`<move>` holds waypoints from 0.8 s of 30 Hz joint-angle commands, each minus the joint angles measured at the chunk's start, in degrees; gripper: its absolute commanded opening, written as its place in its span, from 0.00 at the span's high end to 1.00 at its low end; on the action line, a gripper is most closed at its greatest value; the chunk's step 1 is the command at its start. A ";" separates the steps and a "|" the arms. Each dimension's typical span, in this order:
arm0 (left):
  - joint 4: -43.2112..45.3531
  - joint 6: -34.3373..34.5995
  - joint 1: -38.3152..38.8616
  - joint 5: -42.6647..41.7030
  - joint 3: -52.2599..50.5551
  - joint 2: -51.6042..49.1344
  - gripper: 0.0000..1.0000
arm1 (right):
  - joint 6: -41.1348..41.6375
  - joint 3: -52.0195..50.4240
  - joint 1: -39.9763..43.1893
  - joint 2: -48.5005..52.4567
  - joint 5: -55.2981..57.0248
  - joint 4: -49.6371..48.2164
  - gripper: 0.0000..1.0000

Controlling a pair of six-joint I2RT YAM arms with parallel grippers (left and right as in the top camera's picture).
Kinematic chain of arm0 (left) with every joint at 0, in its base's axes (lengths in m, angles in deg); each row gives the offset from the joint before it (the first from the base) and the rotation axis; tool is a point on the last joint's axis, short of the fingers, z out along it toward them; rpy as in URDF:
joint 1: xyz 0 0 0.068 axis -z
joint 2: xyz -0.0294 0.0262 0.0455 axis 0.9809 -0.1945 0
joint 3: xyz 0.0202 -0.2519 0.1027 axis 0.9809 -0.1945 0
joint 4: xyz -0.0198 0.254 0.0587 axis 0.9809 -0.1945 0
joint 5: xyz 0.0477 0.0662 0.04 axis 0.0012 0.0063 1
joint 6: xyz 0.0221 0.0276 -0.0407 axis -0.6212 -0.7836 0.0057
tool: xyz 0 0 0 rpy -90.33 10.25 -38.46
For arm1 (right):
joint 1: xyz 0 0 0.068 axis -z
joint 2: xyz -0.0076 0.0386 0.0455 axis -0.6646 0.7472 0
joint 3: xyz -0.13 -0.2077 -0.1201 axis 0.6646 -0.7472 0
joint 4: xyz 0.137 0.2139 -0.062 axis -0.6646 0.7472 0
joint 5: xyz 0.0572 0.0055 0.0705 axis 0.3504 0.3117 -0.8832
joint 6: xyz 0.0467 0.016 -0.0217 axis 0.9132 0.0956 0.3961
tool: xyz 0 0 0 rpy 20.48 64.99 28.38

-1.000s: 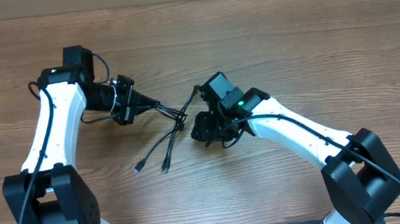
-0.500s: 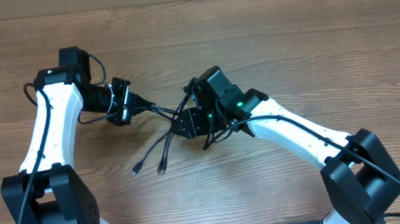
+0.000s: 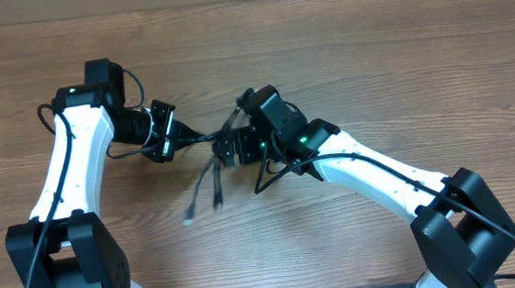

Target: Untangle cables

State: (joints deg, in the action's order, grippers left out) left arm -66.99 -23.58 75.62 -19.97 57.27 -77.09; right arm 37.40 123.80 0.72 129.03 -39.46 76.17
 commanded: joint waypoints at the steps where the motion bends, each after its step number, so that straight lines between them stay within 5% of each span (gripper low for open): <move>1: -0.87 -5.42 1.68 -6.82 -0.31 0.00 0.96 | 7.67 -0.17 0.39 0.24 17.05 -1.05 0.00; 12: -2.69 -21.86 1.68 -15.61 -0.31 0.00 0.96 | 11.41 -0.17 4.85 0.24 21.27 0.02 0.00; 17: 0.74 -21.94 1.60 -15.50 -0.31 0.00 0.96 | 10.86 -0.17 10.27 0.24 4.92 3.28 0.00; 20: 3.10 -21.73 1.55 -15.69 -0.31 0.00 0.96 | 3.50 -0.17 13.77 0.24 -11.02 5.35 0.00; 24: 8.33 -24.70 1.53 -16.61 -0.31 0.00 0.95 | -6.25 -0.17 15.23 0.24 -18.47 11.47 0.00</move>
State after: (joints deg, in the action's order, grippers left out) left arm -60.94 -44.25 76.94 -33.72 57.27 -77.09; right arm 40.29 123.80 15.93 129.03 -45.89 85.94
